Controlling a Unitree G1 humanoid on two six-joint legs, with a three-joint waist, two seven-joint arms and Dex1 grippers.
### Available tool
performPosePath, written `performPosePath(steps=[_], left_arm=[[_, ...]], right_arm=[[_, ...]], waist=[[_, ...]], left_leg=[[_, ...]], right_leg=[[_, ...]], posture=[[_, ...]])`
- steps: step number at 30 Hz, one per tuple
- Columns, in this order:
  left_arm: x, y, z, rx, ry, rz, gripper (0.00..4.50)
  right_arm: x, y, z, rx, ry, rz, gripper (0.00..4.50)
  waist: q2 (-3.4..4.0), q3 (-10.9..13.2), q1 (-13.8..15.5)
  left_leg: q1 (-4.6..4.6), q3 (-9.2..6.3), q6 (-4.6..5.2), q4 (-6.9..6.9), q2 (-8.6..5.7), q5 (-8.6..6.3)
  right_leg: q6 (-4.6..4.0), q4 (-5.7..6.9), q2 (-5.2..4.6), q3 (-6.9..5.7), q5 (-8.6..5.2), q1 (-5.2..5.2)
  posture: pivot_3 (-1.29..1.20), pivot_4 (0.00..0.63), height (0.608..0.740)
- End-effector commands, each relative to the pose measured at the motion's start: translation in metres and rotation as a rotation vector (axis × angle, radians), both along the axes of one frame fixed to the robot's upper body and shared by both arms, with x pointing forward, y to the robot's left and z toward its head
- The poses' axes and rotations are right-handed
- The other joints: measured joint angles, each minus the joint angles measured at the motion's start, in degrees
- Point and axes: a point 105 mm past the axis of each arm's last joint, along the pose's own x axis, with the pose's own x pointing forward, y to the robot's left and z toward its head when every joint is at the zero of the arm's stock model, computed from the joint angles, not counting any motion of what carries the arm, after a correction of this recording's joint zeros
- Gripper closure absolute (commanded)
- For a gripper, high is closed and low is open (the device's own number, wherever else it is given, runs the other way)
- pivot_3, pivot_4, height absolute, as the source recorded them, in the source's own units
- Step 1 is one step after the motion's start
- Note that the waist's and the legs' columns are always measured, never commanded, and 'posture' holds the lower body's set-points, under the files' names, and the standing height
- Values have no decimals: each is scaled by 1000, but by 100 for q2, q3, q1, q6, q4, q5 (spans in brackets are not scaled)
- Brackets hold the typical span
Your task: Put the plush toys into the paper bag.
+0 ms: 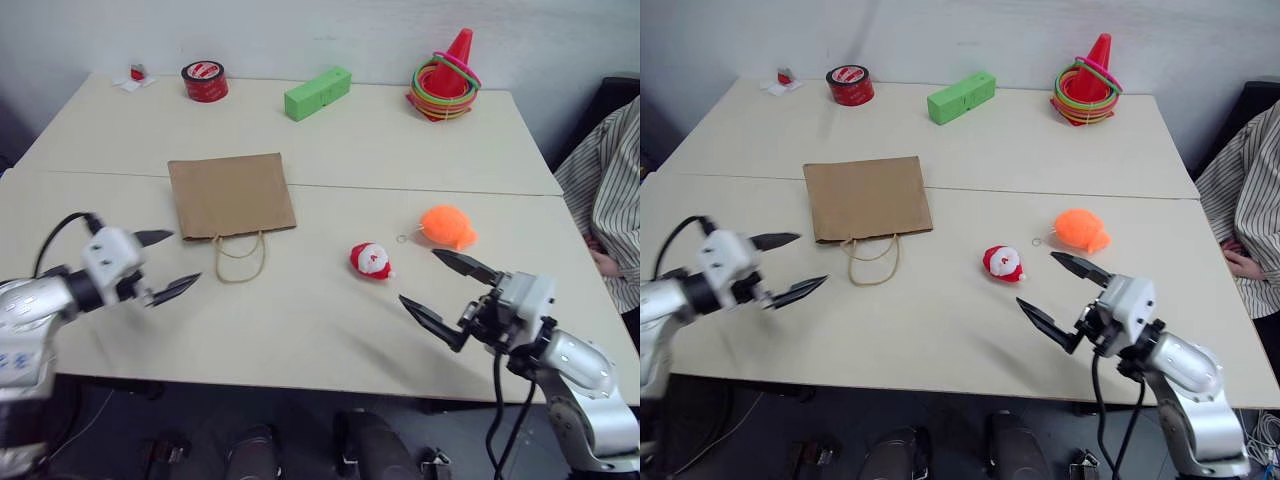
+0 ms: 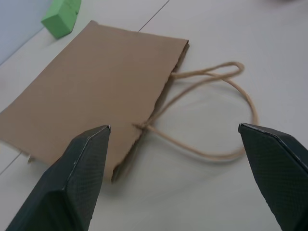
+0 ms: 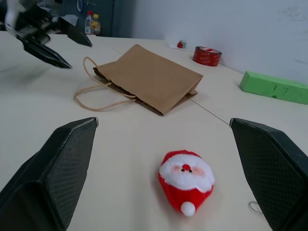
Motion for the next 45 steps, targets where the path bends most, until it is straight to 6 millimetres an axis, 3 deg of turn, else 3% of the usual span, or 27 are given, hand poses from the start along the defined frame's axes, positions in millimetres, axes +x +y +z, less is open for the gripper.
performPosePath(steps=[1,4,8,12,13,17,21,25,29,31,35,41,45], left_arm=[[17,-6,-5,113,-41,-20,939],[29,-17,-1,97,-67,-49,1936],[31,-32,4,65,-59,-135,3125],[18,-44,15,-31,12,-252,4356],[9,-47,25,-90,50,-310,4500],[-10,-49,50,-232,151,-397,4500],[-32,-56,71,-331,240,-477,4500],[-42,-71,81,-392,267,-525,4500],[-47,-81,83,-413,274,-544,4500],[-51,-85,83,-415,277,-553,4500],[-57,-89,88,-445,277,-565,4500],[-66,-91,97,-495,281,-592,4500],[-63,-81,114,-553,225,-557,4500]], right_arm=[[-2,4,2,-8,-25,-9,0],[-2,4,-1,-21,-23,-23,0],[-5,4,-7,-43,-11,-31,0],[-7,9,-6,-25,2,-3,0],[-7,14,-2,-1,15,35,375],[-5,33,5,2,33,140,1545],[12,77,9,-44,61,291,3000],[34,121,4,-132,56,382,4362],[63,159,-1,-162,49,322,4442],[68,176,-8,-194,76,332,4442],[76,191,-24,-255,107,299,4442],[81,207,-57,-345,168,278,4442],[82,195,-90,-447,226,253,4442]], waist=[[0,0,-5],[0,0,-22],[-1,1,0],[-1,1,-23],[-2,1,-33],[-4,4,-63],[1,6,-91],[1,7,-49],[0,6,-53],[1,7,-55],[1,6,-53],[0,6,-98],[-1,5,-163]], left_leg=[[-2,3,-5,4,1,0],[-2,20,-8,6,3,-3],[-6,17,-6,26,2,-7],[-5,17,-3,69,4,-11],[1,14,-2,77,5,-12],[1,8,-2,87,8,-13],[3,3,-6,90,9,-12],[-3,-4,-5,95,6,-12],[-9,-4,-4,99,6,-13],[-12,-2,-4,99,6,-13],[-20,-4,-3,98,8,-14],[-19,-3,-4,99,8,-14],[-18,-5,-7,98,7,-12]], right_leg=[[3,0,3,2,-5,-2],[17,3,4,12,-16,-7],[23,15,2,10,-21,-6],[24,46,2,11,-21,-1],[24,52,2,10,-21,4],[22,66,3,9,-19,6],[20,75,6,11,-22,4],[19,75,4,7,-23,3],[20,69,2,7,-23,1],[20,67,1,8,-23,-1],[20,62,1,7,-23,-6],[20,66,1,8,-23,-6],[19,70,0,7,-23,-6]], posture=[[0,150,740],[0,150,740],[0,150,740],[0,150,740],[0,150,740],[0,150,740],[0,150,740],[0,150,740],[0,150,740],[0,150,740],[0,150,740],[0,150,740],[0,150,740]])
